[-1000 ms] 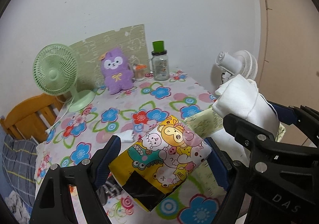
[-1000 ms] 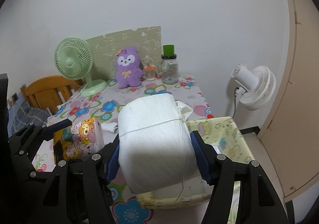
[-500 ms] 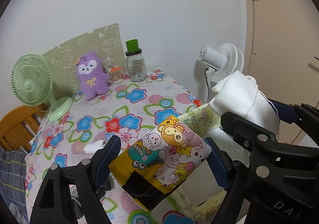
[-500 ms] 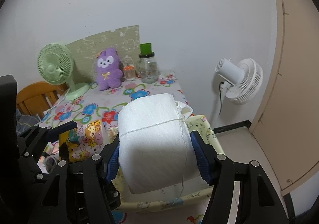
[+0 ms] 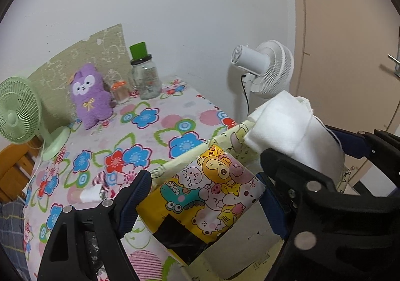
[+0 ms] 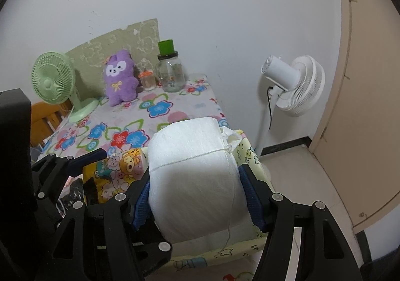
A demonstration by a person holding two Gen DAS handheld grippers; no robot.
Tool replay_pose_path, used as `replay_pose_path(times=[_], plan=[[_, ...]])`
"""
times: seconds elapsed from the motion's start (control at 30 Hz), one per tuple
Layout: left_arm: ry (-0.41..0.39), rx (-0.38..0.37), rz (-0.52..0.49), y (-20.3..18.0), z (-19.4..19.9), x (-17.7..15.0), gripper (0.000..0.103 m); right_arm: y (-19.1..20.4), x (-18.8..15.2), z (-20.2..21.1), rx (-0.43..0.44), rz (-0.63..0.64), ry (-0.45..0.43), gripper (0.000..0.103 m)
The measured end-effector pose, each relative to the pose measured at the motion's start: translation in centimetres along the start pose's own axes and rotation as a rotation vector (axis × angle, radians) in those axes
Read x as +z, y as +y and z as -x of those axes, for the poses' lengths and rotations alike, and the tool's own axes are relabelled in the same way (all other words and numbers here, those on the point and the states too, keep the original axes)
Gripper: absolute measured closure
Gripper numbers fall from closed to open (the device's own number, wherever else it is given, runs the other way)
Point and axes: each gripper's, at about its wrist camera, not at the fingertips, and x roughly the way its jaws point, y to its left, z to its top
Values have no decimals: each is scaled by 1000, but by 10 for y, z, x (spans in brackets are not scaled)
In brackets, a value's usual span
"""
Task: Organize soft objects
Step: 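Carry the white pad with right tool while left tool carries the cartoon package to the box, then open right tool over the box while left tool releases the cartoon package inside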
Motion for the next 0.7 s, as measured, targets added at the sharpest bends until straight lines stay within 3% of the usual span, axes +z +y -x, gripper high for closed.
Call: replay_pose_path(times=[0.43, 0.7], plan=[[65, -24, -22, -9, -22, -11, 7, -11, -14, -29, 43, -62, 111, 18], [56, 0, -98, -13, -19, -20, 7, -5, -23, -32, 31, -64, 121, 18]])
